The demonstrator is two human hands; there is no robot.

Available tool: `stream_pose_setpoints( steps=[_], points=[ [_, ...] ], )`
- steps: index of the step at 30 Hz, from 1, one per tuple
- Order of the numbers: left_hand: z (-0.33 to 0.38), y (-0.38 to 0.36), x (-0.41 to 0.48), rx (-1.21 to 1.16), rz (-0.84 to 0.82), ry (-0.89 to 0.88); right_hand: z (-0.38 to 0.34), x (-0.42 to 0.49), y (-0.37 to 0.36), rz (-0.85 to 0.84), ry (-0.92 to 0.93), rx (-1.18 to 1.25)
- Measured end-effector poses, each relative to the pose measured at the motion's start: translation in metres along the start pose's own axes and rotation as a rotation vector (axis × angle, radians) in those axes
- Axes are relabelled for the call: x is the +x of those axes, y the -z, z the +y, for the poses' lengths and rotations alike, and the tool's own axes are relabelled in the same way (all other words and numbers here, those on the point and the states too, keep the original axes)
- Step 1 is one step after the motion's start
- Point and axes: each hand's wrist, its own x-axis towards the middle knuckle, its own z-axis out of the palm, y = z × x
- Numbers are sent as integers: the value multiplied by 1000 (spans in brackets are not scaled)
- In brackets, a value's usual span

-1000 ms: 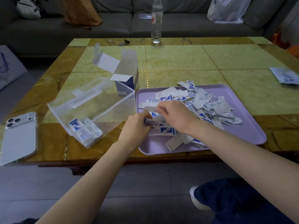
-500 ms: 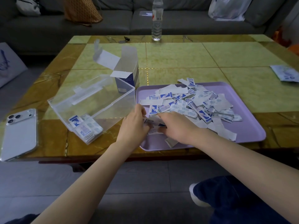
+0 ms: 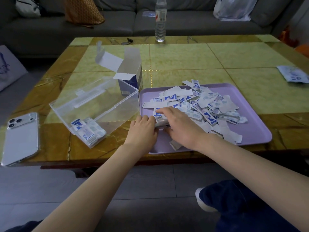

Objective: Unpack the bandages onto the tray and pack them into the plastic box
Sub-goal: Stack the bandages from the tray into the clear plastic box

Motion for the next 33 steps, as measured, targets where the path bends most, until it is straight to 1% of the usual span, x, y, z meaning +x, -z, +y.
stream_pose_setpoints(
  steps=[3,5,6,7,9,11,14,17,19,21,23,26,28,33],
  points=[
    [2,0,5,-4,-36,8,-9,-6,-6,119,117,-86],
    [2,0,7,8,-44,-6,-16,-7,-11,180,133,-154],
    [1,0,7,15,-42,-11,-18,-5,-12,178,121,-181],
    [1,0,7,12,-38,-8,-18,-4,-13,157,87,-203],
    [-1,1,7,-8,-30,3,-11,0,-11,-1,-4,-268],
    [-2,1,6,-1,-28,-2,-5,0,-9,-90,-47,-288],
    [-1,-3,3,20,-26,-39,-5,-4,-8,-106,-47,-195],
    [0,-6,2,-15,0,-28,-6,-7,-11,-93,-49,-145],
    [1,-6,0,-53,70,-24,-3,-5,-13,-85,-68,-129],
    [2,-4,-3,-112,179,-49,-1,-4,-14,-76,-82,-110],
    [2,-2,-6,-109,239,-68,1,-3,-14,-58,-86,-79],
    [-1,-4,-5,-50,188,-45,1,-4,-14,-42,-108,-41],
    [-3,-5,-5,-63,160,-27,2,-5,-16,-33,-130,-14],
    [-5,-6,-8,-129,179,-25,3,-10,-20,0,-127,48]
  ],
)
